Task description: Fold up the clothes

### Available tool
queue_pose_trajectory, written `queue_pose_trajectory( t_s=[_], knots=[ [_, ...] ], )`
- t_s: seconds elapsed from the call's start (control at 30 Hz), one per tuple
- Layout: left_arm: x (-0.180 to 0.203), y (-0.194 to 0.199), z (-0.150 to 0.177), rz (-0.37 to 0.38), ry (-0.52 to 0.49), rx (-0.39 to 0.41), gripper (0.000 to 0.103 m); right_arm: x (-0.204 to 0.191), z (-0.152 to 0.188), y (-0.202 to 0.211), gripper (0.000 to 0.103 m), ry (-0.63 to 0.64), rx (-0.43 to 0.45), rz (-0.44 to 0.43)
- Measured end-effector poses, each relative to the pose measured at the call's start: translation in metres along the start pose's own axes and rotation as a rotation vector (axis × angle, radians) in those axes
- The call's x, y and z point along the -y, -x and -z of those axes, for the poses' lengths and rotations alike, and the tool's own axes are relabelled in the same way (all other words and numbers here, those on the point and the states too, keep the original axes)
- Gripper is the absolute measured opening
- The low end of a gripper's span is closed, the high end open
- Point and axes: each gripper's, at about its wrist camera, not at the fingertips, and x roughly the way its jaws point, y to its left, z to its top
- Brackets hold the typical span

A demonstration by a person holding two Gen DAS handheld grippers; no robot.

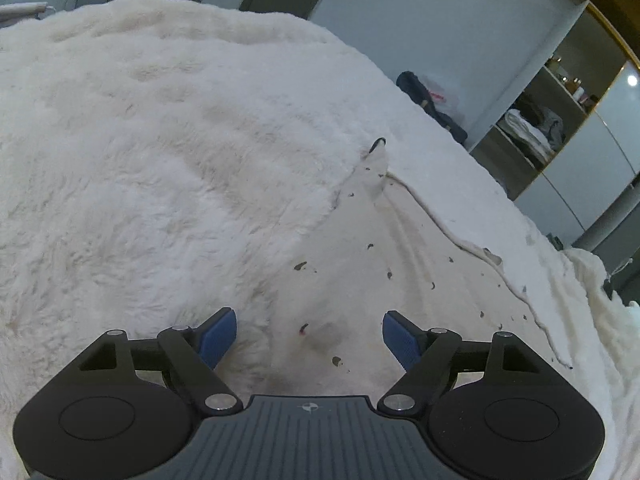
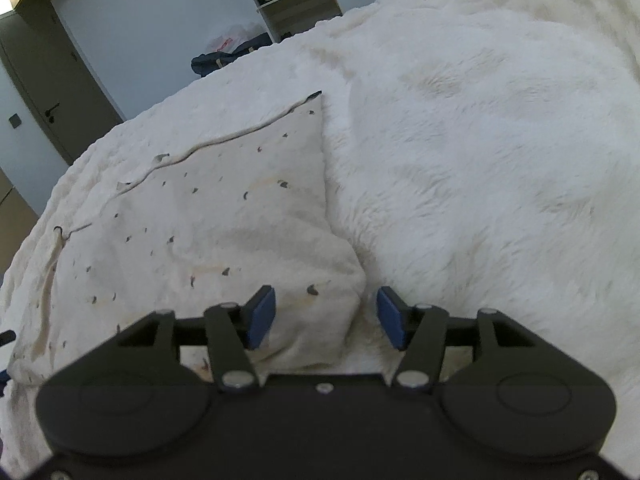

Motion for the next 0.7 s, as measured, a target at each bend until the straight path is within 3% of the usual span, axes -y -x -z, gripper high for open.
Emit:
queue_pose_trajectory(
  t_s=[0.17,0.43,0.7],
  knots=[
    [0.012,0.005,0.001,-0.002,-0.075,0.029,0.077,0.001,-0.001,0.001,0.058,-0.004,0.000,-0.005],
    [0.011,0.005,0.002,-0.002,-0.068,0.024,0.077,0.001,-0.001,0.001,0.061,-0.002,-0.001,-0.011],
    [0.019,0.004,0.003,-0.004,-0.123,0.045,0.078,0.002,-0.002,0.001,0.062,-0.010,-0.002,-0.014]
  ],
)
